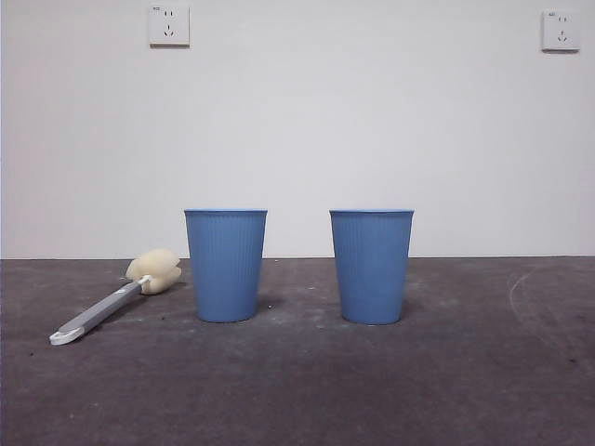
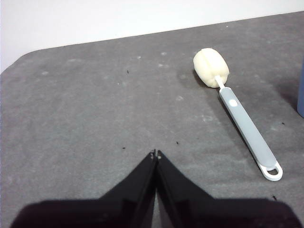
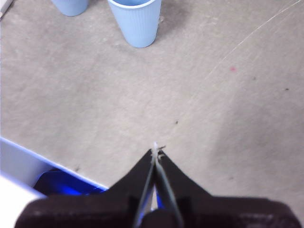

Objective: Pick up the cup brush,pick up the cup,insert the brush into the cup,clean the cup,put the cup brush back,put the cup back to the fixed position on the table

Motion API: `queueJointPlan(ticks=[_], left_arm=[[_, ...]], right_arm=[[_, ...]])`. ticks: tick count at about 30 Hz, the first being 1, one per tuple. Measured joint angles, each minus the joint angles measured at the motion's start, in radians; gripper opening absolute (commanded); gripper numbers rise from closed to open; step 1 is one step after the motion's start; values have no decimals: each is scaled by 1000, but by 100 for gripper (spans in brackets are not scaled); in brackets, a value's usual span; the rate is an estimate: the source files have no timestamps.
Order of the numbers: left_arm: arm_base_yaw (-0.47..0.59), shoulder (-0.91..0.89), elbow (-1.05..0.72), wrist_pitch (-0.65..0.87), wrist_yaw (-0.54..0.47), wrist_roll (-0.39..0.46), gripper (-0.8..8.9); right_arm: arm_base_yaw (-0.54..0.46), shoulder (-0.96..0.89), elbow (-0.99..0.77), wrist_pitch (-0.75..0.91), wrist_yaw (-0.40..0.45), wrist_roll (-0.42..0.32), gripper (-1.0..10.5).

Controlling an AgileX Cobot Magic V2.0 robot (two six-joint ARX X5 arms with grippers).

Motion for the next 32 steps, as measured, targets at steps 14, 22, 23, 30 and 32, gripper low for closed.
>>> queueJointPlan(ticks=[14, 22, 23, 30, 32], left_arm=[[0, 46, 0, 0, 0, 0, -4], [0, 82, 0, 0, 0, 0, -4], [0, 87, 0, 0, 0, 0, -4], [0, 118, 0, 0, 0, 0, -4], [0, 130, 0, 1, 0, 0, -4]], right_arm=[[-375, -337, -262, 590, -62, -110, 1], [-564, -547, -586, 836, -62, -110, 1], [-575, -568, -622, 858, -62, -110, 1], [-587, -652, -784, 884, -62, -113, 1], [-587, -675, -820, 891, -62, -113, 1]])
